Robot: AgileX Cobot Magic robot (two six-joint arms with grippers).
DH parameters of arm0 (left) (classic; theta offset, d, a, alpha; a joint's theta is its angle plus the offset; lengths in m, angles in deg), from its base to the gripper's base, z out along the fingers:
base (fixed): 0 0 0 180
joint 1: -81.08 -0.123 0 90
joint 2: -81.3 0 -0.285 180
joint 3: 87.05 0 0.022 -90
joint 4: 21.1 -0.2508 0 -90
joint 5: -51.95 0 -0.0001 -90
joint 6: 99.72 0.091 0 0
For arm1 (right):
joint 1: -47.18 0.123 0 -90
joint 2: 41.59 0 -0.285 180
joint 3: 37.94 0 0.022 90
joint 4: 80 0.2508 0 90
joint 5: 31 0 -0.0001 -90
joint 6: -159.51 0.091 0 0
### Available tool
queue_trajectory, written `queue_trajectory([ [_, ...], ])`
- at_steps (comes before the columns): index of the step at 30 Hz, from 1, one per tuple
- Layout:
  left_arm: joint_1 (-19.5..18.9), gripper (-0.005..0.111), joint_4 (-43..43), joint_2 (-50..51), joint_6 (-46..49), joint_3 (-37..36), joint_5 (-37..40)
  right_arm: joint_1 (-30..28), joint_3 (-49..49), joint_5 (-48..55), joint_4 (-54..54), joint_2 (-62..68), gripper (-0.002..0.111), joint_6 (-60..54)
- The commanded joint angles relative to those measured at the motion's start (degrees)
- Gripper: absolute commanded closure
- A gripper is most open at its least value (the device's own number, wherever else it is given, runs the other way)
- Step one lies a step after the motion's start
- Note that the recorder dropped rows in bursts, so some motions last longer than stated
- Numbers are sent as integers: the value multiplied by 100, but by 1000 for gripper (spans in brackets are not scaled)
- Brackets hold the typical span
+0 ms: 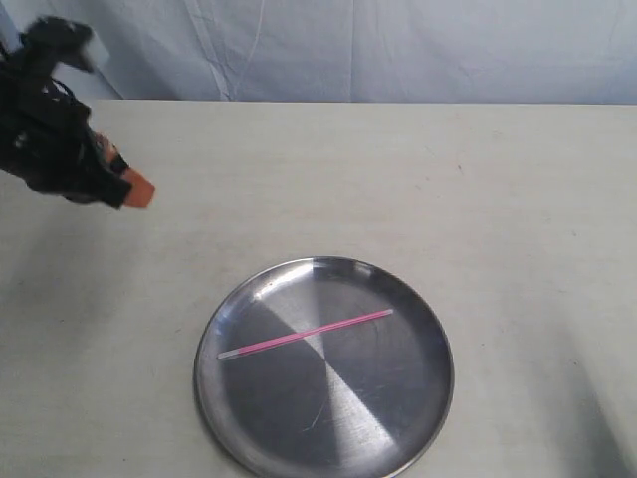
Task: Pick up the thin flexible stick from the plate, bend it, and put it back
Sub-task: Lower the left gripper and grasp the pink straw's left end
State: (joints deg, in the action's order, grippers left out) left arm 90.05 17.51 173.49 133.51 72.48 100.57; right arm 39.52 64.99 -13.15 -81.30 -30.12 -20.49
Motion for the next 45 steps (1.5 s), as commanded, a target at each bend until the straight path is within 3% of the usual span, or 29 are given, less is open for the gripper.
queue_trajectory([
  [1, 860, 87, -172, 567, 410, 38, 101, -28, -15, -65, -5, -24, 109, 0],
  [7, 2024, 69, -619, 1042, 408, 38, -804, -28, -15, -54, -5, -24, 109, 0],
  [12, 2468, 66, -1146, 1416, 72, 38, -1056, -28, -15, -54, -5, -24, 109, 0],
  [28, 2551, 66, -1517, 2182, -303, 38, -803, -28, -15, -54, -5, -24, 109, 0],
  [33, 2752, 66, -1596, 2306, -303, 38, -826, -28, -15, -66, -5, -24, 109, 0],
  [39, 3018, 66, -2560, 2629, -1433, 38, -989, -28, -15, -66, -5, -24, 109, 0],
  [41, 3018, 70, -2604, 2642, -1529, 38, -935, -28, -15, -66, -5, -24, 109, 0],
  [45, 3018, 104, -2612, 2642, -1529, 38, -631, -28, -15, -66, -5, -24, 109, 0],
])
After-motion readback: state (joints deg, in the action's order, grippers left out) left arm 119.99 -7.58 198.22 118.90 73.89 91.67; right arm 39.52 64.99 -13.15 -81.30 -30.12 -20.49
